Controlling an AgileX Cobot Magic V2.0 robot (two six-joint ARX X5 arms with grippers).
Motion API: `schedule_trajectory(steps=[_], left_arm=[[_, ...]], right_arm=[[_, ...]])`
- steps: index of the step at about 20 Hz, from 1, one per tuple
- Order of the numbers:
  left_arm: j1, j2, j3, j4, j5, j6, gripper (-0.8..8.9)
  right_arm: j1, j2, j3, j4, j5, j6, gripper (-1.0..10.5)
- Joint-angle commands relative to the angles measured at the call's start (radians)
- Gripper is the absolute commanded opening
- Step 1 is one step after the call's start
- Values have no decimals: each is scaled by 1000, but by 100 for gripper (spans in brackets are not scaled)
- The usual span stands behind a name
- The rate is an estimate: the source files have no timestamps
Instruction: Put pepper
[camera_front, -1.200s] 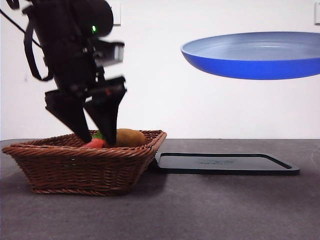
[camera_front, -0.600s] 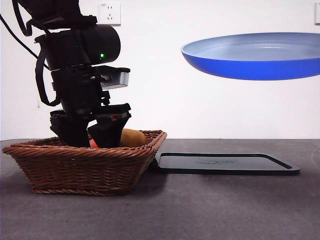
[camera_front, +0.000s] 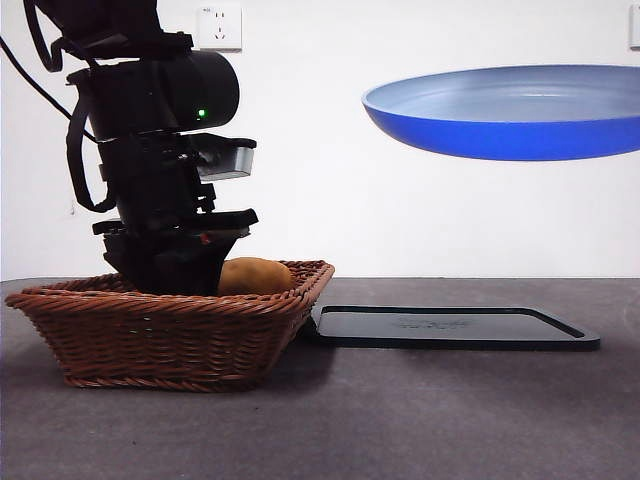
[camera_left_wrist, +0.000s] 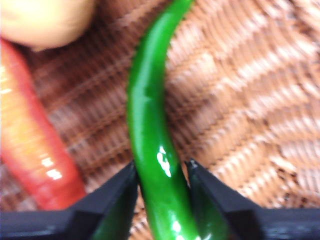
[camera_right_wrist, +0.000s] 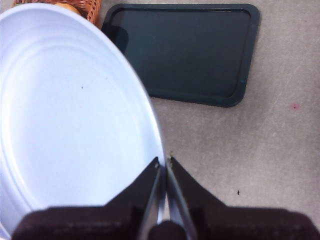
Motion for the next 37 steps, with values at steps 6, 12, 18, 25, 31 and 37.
schedule_trajectory(steps=[6,12,18,25,31,37], left_arm=[[-6,-14,15,0,13,-4,123],[-7,-120,16,-5,18,-23,123],[-10,-294,16,1,106,-53,124],[-125,-361,16,32,250,-71,124],[-267,-293,16,113,192,-70,124],[-278,-153,16,106,195,-70,124]], right_arm=[[2,4,21,10,-5,-3,3],[1,19,21,14,1,0,3],[2,185,21,18,0,11,3],[99,392,21,92,-6,90,3],[188,421,21,137,-57,140,3],[193,421,21,133,-57,154,3]])
